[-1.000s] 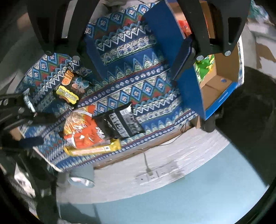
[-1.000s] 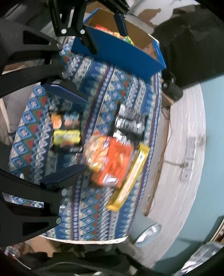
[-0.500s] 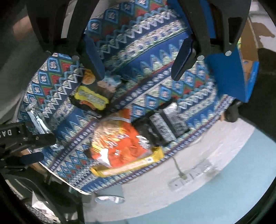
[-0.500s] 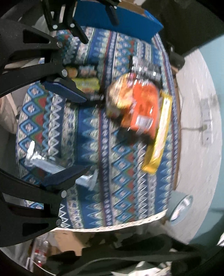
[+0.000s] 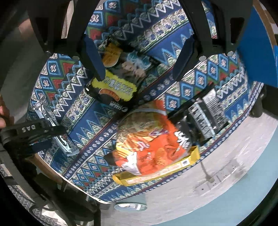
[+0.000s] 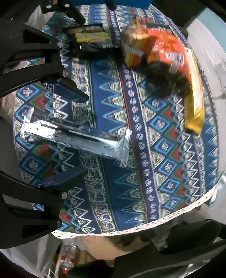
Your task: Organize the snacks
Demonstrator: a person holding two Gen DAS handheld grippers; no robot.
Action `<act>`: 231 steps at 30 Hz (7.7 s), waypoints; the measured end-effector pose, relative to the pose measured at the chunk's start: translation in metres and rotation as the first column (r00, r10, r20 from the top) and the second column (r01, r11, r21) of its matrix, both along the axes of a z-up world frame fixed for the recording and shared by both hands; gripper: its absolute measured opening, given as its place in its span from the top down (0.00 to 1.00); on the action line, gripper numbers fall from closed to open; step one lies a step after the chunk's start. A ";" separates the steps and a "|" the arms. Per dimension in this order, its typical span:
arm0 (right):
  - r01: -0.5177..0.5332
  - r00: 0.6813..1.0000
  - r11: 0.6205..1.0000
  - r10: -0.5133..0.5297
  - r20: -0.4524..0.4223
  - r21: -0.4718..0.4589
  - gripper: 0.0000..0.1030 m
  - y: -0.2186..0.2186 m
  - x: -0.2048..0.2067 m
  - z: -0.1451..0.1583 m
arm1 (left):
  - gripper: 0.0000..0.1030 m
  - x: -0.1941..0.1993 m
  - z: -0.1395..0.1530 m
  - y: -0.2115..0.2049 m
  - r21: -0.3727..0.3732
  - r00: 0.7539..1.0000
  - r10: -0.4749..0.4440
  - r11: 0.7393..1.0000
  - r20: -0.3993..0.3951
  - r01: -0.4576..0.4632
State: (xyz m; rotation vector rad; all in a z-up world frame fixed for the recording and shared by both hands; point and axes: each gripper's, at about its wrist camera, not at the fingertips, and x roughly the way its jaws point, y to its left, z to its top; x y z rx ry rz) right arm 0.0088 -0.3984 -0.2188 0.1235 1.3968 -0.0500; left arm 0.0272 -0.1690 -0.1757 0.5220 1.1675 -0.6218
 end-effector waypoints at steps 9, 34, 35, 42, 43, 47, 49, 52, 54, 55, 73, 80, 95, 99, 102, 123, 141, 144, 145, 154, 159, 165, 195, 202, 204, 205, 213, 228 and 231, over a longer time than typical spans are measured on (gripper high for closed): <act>-0.071 0.997 0.996 0.070 -0.020 -0.046 0.66 0.011 0.002 -0.020 | 0.20 -0.006 -0.019 -0.016 0.023 0.996 -0.090 0.996 -0.010 0.090; -0.198 0.980 0.980 0.198 -0.001 -0.005 0.56 0.042 -0.005 -0.018 | 0.25 0.002 -0.050 -0.027 0.049 0.992 -0.107 0.993 -0.064 0.110; -0.201 0.980 0.980 0.201 0.001 -0.010 0.56 0.042 -0.007 -0.018 | 0.30 0.002 -0.050 -0.027 0.040 0.992 -0.112 0.993 -0.065 0.115; -0.243 0.970 0.969 0.243 0.012 -0.044 0.74 0.055 -0.006 -0.018 | 0.41 -0.011 -0.042 -0.029 0.080 0.992 -0.127 0.989 -0.005 0.127; -0.245 0.969 0.969 0.246 0.018 -0.040 0.74 0.054 -0.007 -0.015 | 0.41 -0.012 -0.041 -0.027 0.088 0.992 -0.125 0.988 -0.002 0.125; -0.238 0.970 0.971 0.239 0.051 -0.028 0.74 0.062 -0.005 0.002 | 0.41 -0.019 -0.031 -0.020 0.077 0.995 -0.104 0.992 0.000 0.104; -0.229 0.971 0.973 0.230 0.071 -0.021 0.74 0.062 -0.005 0.010 | 0.41 -0.022 -0.024 -0.015 0.068 0.996 -0.094 0.993 0.009 0.093; -0.222 0.971 0.975 0.222 0.092 -0.014 0.74 0.064 -0.008 0.022 | 0.41 -0.026 -0.015 -0.009 0.058 0.997 -0.076 0.996 0.014 0.075; -0.225 0.969 0.974 0.225 0.106 -0.010 0.74 0.067 -0.011 0.030 | 0.41 -0.028 -0.009 -0.004 0.051 0.998 -0.060 0.997 0.027 0.059; -0.226 0.968 0.974 0.226 0.114 -0.009 0.74 0.063 -0.010 0.034 | 0.41 -0.028 -0.006 -0.002 0.050 0.998 -0.054 0.997 0.032 0.053; -0.295 0.921 0.955 0.286 0.263 -0.006 0.74 0.095 -0.012 0.096 | 0.41 -0.033 0.062 0.044 -0.010 0.981 0.080 0.997 0.176 -0.079; -0.321 0.905 0.947 0.304 0.299 0.010 0.74 0.114 -0.007 0.114 | 0.41 -0.031 0.085 0.069 -0.019 0.954 0.166 0.986 0.252 -0.167; -0.389 0.871 0.921 0.359 0.336 0.023 0.74 0.168 0.008 0.135 | 0.41 -0.023 0.113 0.127 -0.078 0.903 0.311 0.950 0.295 -0.302; -0.409 0.862 0.912 0.376 0.340 0.027 0.74 0.184 0.012 0.138 | 0.41 -0.020 0.117 0.143 -0.089 0.891 0.342 0.939 0.298 -0.331; -0.424 0.855 0.905 0.390 0.342 0.029 0.74 0.197 0.016 0.140 | 0.41 -0.019 0.120 0.154 -0.093 0.879 0.363 0.931 0.310 -0.352; -0.538 0.795 0.841 0.486 0.363 0.053 0.74 0.285 0.033 0.157 | 0.41 -0.016 0.127 0.235 -0.127 0.803 0.510 0.859 0.309 -0.497; -0.639 0.730 0.766 0.574 0.372 0.072 0.74 0.377 0.039 0.162 | 0.41 -0.019 0.120 0.312 -0.135 0.719 0.634 0.769 0.285 -0.625; -0.654 0.719 0.753 0.588 0.371 0.075 0.74 0.394 0.040 0.162 | 0.41 -0.018 0.117 0.324 -0.128 0.706 0.651 0.754 0.279 -0.645; -0.660 0.715 0.748 0.593 0.371 0.077 0.74 0.401 0.040 0.162 | 0.41 -0.018 0.115 0.328 -0.125 0.703 0.656 0.749 0.276 -0.650; -0.686 0.702 0.721 0.617 0.355 0.104 0.74 0.442 0.042 0.154 | 0.41 -0.016 0.101 0.357 -0.099 0.663 0.706 0.699 0.248 -0.708; -0.693 0.699 0.712 0.625 0.346 0.113 0.74 0.456 0.044 0.150 | 0.41 -0.014 0.094 0.371 -0.098 0.638 0.741 0.665 0.208 -0.740; -0.697 0.698 0.707 0.629 0.342 0.122 0.74 0.467 0.046 0.148 | 0.30 -0.012 0.089 0.381 -0.067 0.604 0.772 0.625 0.199 -0.778; -0.655 0.730 0.748 0.592 0.342 0.105 0.41 0.412 0.049 0.149 | 0.24 -0.015 0.106 0.335 -0.065 0.680 0.694 0.710 0.236 -0.701; -0.615 0.764 0.782 0.559 0.322 0.100 0.40 0.365 0.052 0.141 | 0.24 -0.011 0.104 0.303 -0.039 0.727 0.643 0.755 0.239 -0.655; -0.603 0.772 0.791 0.549 0.321 0.099 0.40 0.353 0.052 0.141 | 0.23 -0.011 0.106 0.293 -0.041 0.741 0.627 0.769 0.239 -0.638; -0.593 0.779 0.799 0.539 0.319 0.099 0.40 0.343 0.053 0.140 | 0.23 -0.011 0.107 0.287 -0.040 0.750 0.617 0.778 0.240 -0.627; -0.524 0.825 0.845 0.471 0.313 0.109 0.37 0.290 0.059 0.134 | 0.22 -0.008 0.105 0.243 -0.022 0.808 0.541 0.834 0.233 -0.552; -0.417 0.886 0.904 0.382 0.262 0.094 0.37 0.203 0.071 0.106 | 0.22 0.013 0.084 0.173 0.003 0.880 0.440 0.894 0.181 -0.448; -0.391 0.902 0.915 0.359 0.240 0.101 0.37 0.187 0.077 0.094 | 0.22 0.019 0.077 0.160 0.017 0.889 0.422 0.902 0.176 -0.432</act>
